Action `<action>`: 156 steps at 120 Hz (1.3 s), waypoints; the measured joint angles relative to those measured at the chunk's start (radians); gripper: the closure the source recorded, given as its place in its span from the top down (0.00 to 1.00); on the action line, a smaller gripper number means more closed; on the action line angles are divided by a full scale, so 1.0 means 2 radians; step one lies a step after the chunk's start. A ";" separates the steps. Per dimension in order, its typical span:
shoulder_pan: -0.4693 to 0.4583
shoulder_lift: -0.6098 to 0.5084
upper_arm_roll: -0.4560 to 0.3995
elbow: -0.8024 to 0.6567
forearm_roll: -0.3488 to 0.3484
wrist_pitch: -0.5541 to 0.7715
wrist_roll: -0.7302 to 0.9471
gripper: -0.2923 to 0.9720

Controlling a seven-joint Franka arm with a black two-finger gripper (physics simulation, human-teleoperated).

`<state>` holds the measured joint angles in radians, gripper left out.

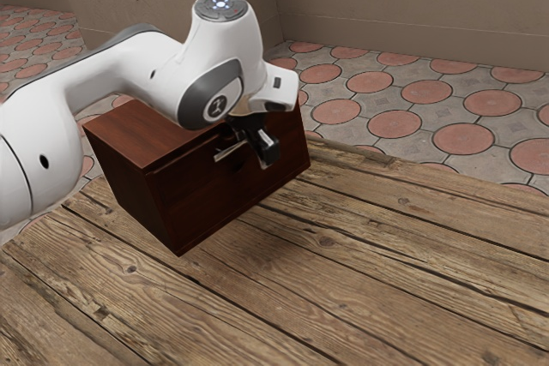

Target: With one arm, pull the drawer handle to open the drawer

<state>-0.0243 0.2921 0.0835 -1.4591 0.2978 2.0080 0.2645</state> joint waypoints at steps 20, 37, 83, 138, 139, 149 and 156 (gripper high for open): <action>-0.006 -0.006 -0.002 -0.011 0.001 0.001 -0.004 0.59; -0.016 -0.008 -0.002 -0.017 0.000 0.002 -0.009 0.58; -0.043 -0.029 -0.003 -0.041 0.001 0.003 -0.026 0.57; -0.050 -0.053 -0.022 -0.074 0.001 0.012 -0.049 0.54; -0.051 -0.053 -0.022 -0.074 0.001 0.013 -0.050 0.53; -0.058 -0.057 -0.024 -0.079 0.001 0.014 -0.054 0.54; -0.062 -0.058 -0.024 -0.081 0.001 0.014 -0.058 0.55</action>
<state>-0.1483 0.1760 0.0346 -1.6215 0.2992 2.0366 0.1494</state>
